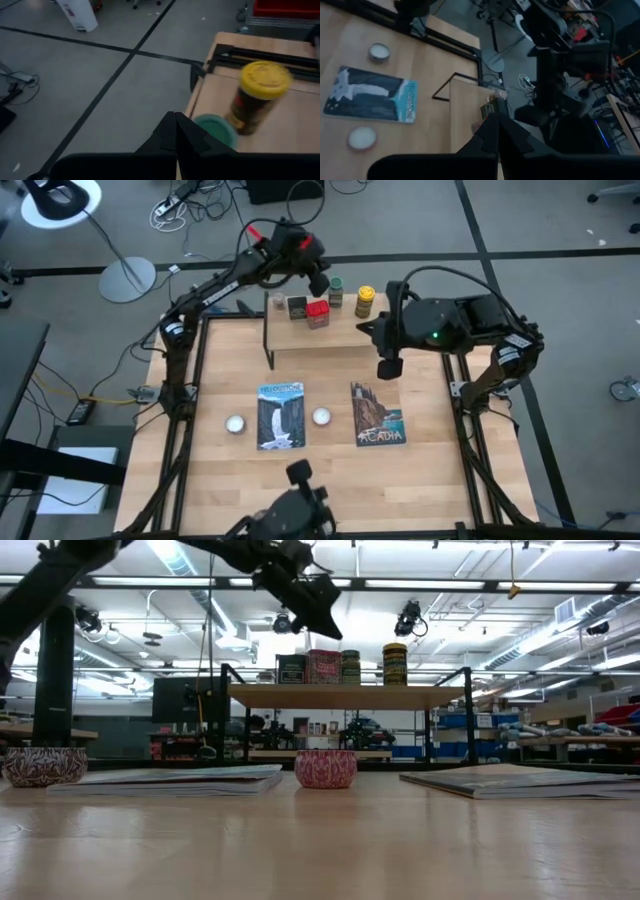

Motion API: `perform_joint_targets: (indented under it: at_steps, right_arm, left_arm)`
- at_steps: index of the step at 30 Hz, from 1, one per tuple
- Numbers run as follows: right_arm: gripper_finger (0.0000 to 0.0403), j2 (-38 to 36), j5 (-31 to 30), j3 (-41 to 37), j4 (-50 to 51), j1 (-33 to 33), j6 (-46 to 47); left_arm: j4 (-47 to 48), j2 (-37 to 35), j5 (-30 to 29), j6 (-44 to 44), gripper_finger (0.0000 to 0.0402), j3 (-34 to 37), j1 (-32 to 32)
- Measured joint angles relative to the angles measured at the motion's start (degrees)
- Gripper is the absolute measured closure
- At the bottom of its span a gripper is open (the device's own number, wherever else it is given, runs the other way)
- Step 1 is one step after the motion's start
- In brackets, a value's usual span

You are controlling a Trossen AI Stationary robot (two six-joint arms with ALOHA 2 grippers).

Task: Shelf spices
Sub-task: Put the red spice on the shelf between the black and green spices

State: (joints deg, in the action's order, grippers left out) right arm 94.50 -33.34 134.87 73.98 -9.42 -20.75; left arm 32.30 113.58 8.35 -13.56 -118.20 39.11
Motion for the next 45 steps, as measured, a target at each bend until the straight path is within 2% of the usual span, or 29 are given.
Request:
perform_joint_targets:
  at_steps: [6,12,20,25,38,45]
  right_arm:
    - [0.0403,-0.1,0.0,0.0,1.2,-1.7,0.1]
    - [0.0403,-0.1,0.0,0.0,1.6,-1.8,0.1]
    - [0.0403,-0.1,0.0,0.0,2.0,-1.8,0.2]
    - [0.0403,-0.1,0.0,0.0,2.0,-1.8,0.3]
    - [0.0403,-0.1,0.0,0.0,2.1,-2.9,1.7]
    - [0.0403,-0.1,0.0,0.0,2.6,-3.3,1.7]
  left_arm:
    - [-0.8,2.9,-0.7,1.0,0.0401,-0.2,1.6]
    - [-1.1,4.7,1.3,2.4,0.0401,-0.2,2.3]
    - [-0.8,5.0,1.5,2.4,0.0401,-0.2,2.6]
    - [0.1,5.1,4.3,2.4,0.0401,-0.2,2.6]
    - [-0.3,8.3,5.0,2.6,0.0401,-0.1,2.4]
    - [-1.3,8.3,10.0,3.3,0.0401,-0.1,2.4]
